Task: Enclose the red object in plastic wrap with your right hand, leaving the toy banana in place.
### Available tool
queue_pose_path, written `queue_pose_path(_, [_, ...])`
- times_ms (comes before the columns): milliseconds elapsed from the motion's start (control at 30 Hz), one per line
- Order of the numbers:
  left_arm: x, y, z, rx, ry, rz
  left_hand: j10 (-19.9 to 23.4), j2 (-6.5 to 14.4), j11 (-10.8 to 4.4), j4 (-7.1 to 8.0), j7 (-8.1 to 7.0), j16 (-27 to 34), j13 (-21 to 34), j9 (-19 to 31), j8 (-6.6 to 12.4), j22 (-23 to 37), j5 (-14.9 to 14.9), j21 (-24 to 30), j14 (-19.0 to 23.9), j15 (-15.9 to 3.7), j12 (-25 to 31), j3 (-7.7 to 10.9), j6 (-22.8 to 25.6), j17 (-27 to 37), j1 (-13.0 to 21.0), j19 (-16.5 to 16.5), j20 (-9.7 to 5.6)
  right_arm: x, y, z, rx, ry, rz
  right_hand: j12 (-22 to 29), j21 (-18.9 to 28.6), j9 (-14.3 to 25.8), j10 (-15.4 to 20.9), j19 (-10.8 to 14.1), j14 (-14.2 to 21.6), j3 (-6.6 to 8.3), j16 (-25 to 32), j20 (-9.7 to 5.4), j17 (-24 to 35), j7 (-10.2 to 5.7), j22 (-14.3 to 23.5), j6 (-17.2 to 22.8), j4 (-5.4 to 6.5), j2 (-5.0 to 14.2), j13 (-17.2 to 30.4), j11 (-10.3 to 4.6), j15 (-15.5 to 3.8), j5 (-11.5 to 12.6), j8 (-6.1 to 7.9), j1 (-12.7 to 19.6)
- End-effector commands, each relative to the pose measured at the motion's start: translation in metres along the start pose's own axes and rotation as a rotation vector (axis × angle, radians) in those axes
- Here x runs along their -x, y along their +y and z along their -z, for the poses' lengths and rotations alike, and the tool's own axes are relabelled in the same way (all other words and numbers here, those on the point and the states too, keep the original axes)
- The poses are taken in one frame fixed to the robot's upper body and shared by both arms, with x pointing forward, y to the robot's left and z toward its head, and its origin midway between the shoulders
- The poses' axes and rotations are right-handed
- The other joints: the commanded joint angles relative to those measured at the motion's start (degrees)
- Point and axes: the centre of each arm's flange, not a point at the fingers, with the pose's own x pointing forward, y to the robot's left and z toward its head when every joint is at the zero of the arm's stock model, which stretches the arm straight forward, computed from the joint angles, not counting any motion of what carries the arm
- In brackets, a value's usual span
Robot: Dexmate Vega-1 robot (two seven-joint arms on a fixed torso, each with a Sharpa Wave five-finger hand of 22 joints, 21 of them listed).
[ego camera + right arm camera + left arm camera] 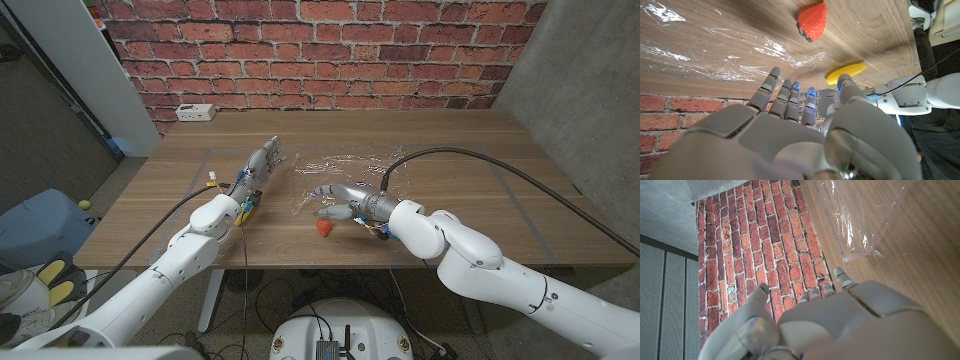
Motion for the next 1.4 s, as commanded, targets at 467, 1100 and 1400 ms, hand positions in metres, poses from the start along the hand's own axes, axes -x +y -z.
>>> queue_pose_path(467, [0.013, -0.003, -0.006, -0.019, -0.001, 0.017, -2.65, 0.11, 0.65, -0.47, -0.79, -0.20, 0.18, 0.23, 0.48, 0.12, 0.27, -0.52, -2.68, 0.29, -0.06, 0.09, 0.22, 0.11, -0.35, -4.58, 0.67, -0.001, 0.035, -0.007, 0.057, 0.093, -0.051, -0.80, 0.19, 0.20, -0.08, 1.38, 1.00, 1.08, -0.37, -0.62, 0.05, -0.51, 0.22, 1.53, -0.11, -2.02, 0.25, -0.80, -0.76, 0.46, 0.15, 5.35])
queue_pose_path(1100, [0.012, -0.004, -0.008, -0.027, 0.012, 0.029, -2.71, -0.05, 0.64, -0.47, -0.90, -0.16, 0.17, 0.23, 0.42, 0.13, 0.27, -0.79, -2.71, 0.22, -0.05, -0.03, 0.40, 0.12, -0.55, -4.61, 0.77, -0.009, 0.058, -0.005, 0.136, 0.130, -0.023, -0.95, 0.90, 0.24, 2.15, 5.62, 5.49, 2.77, 0.63, -1.62, 0.80, -2.55, 0.36, 3.48, 0.27, -4.44, 0.31, -4.11, -4.36, 1.12, 0.04, 18.77])
queue_pose_path(1400, [0.009, -0.002, -0.007, -0.025, 0.016, 0.027, -2.77, -0.09, 0.64, -0.45, -0.97, -0.16, 0.17, 0.24, 0.35, 0.14, 0.28, -0.90, -2.75, 0.30, -0.06, -0.08, 0.34, 0.13, -0.65, -4.60, 0.82, -0.018, 0.065, 0.003, 0.128, 0.123, -0.032, -0.80, 2.00, 0.25, 3.58, 8.66, 8.70, 1.81, 2.69, -1.47, 1.99, -2.61, 0.61, 5.11, 0.99, -4.59, 0.40, -4.68, -6.05, 0.99, 0.38, 21.55])
